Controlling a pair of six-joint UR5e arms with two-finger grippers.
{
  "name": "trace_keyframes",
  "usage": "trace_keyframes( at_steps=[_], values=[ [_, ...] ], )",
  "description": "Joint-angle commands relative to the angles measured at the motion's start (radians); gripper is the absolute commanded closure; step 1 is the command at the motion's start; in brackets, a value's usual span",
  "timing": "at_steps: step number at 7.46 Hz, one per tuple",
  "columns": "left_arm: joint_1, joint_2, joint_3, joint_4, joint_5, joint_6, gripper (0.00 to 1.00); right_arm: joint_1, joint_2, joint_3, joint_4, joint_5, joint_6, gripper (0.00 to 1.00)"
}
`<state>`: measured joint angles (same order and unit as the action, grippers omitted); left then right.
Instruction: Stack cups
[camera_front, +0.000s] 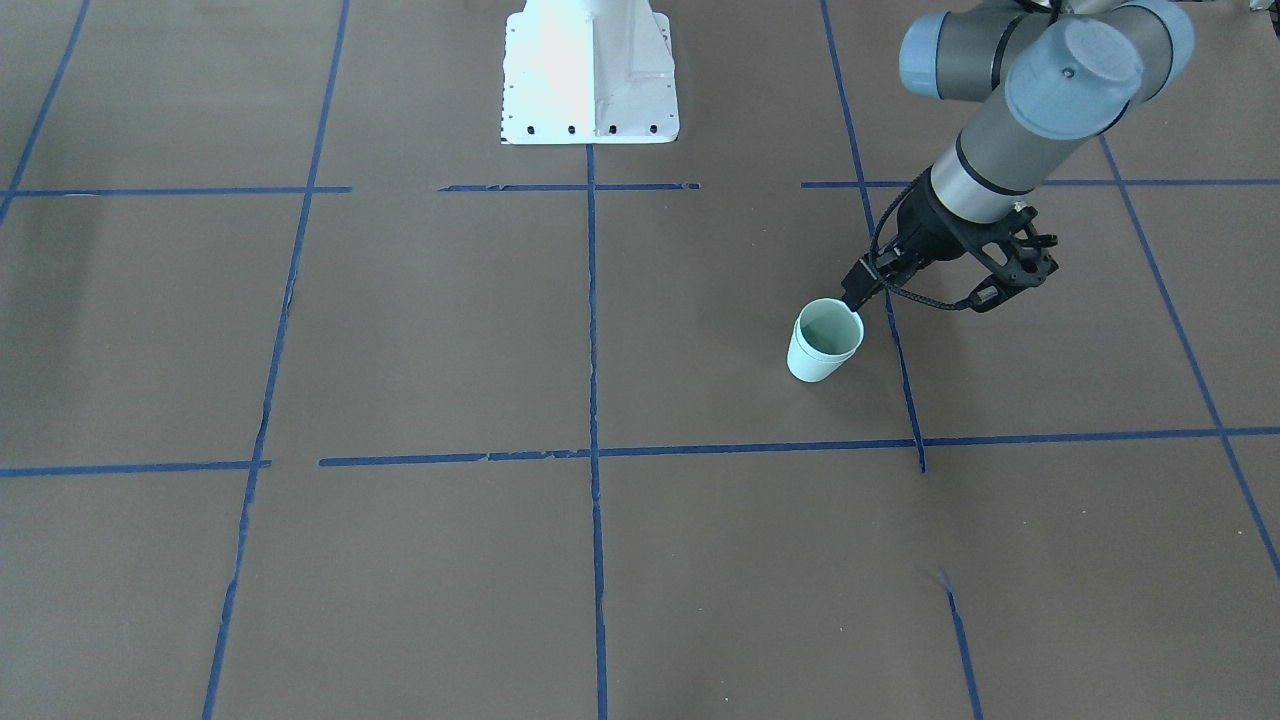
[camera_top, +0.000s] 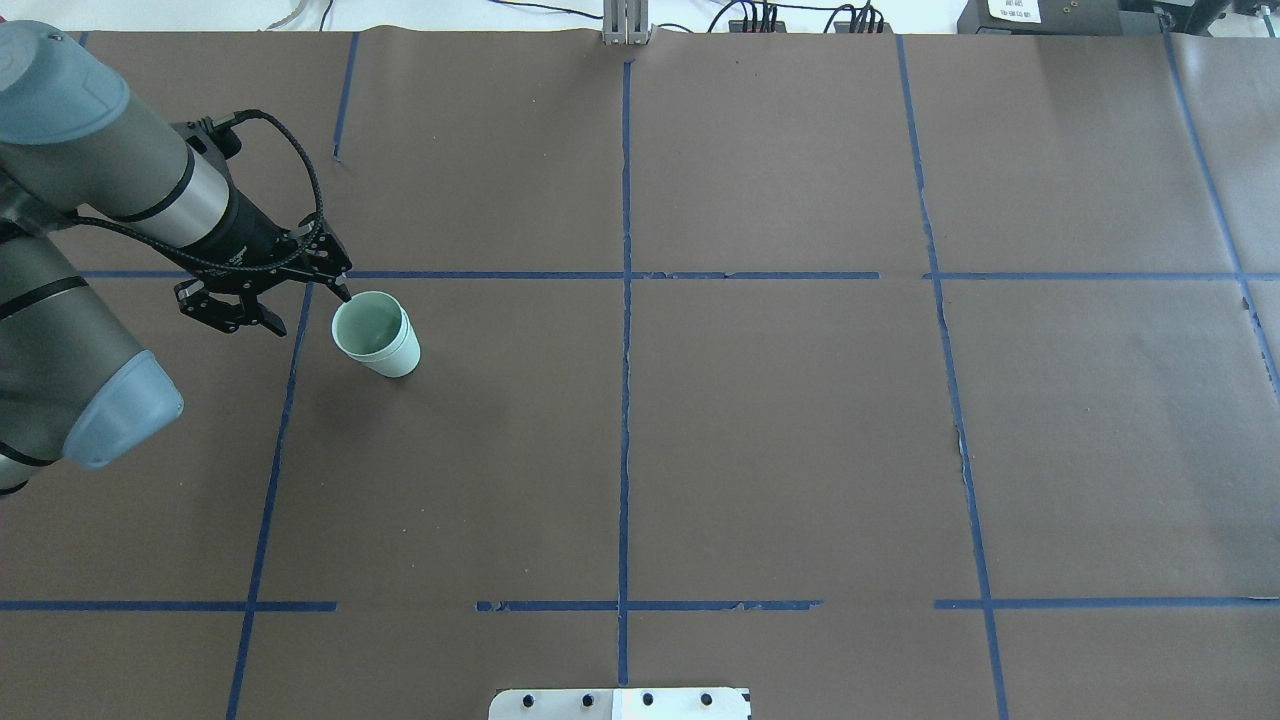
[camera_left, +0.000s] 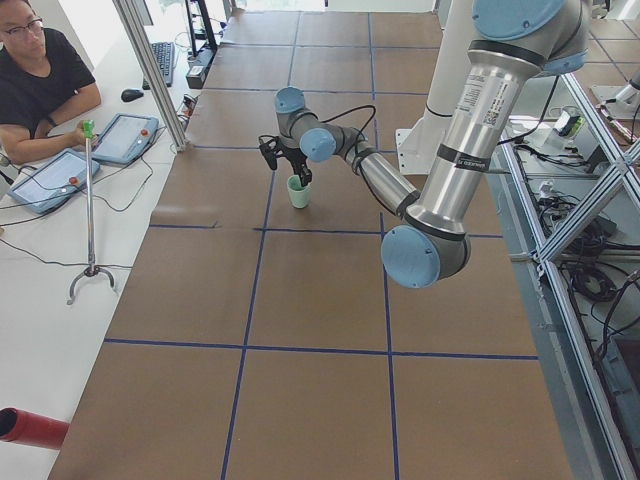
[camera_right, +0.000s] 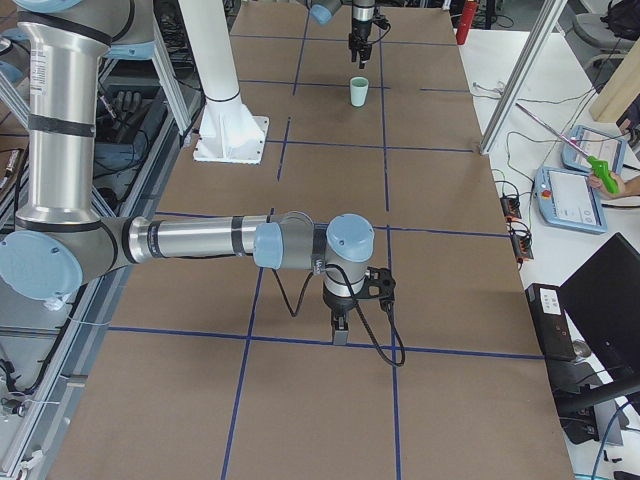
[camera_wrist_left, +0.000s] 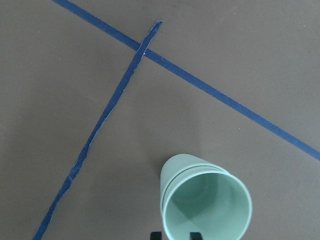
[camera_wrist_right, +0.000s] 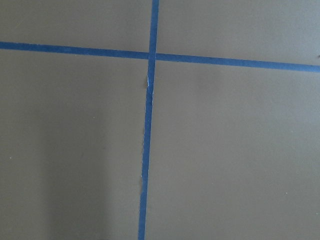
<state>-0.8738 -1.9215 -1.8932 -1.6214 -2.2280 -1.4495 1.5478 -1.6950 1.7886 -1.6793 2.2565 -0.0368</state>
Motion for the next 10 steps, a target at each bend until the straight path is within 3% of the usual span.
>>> trace_keyframes(
  at_steps=[1,4,6,8,10],
  values=[
    [-0.1,0.083,-0.058,0.005,-0.007,0.189,0.0,0.0,0.0,0.0,0.0,0.0,0.0,0.0],
    [-0.251,0.37,-0.1,-0.005,-0.03,0.718,0.0,0.0,0.0,0.0,0.0,-0.002,0.0,0.0],
    [-0.393,0.497,-0.016,-0.006,-0.085,1.11,0.0,0.0,0.0,0.0,0.0,0.0,0.0,0.0],
    [-0.565,0.528,0.109,-0.002,-0.137,1.407,0.0,0.0,0.0,0.0,0.0,0.0,0.0,0.0],
    [-0.643,0.541,0.109,0.0,-0.151,1.43,0.0,-0.001,0.0,0.0,0.0,0.0,0.0,0.0]
  ],
)
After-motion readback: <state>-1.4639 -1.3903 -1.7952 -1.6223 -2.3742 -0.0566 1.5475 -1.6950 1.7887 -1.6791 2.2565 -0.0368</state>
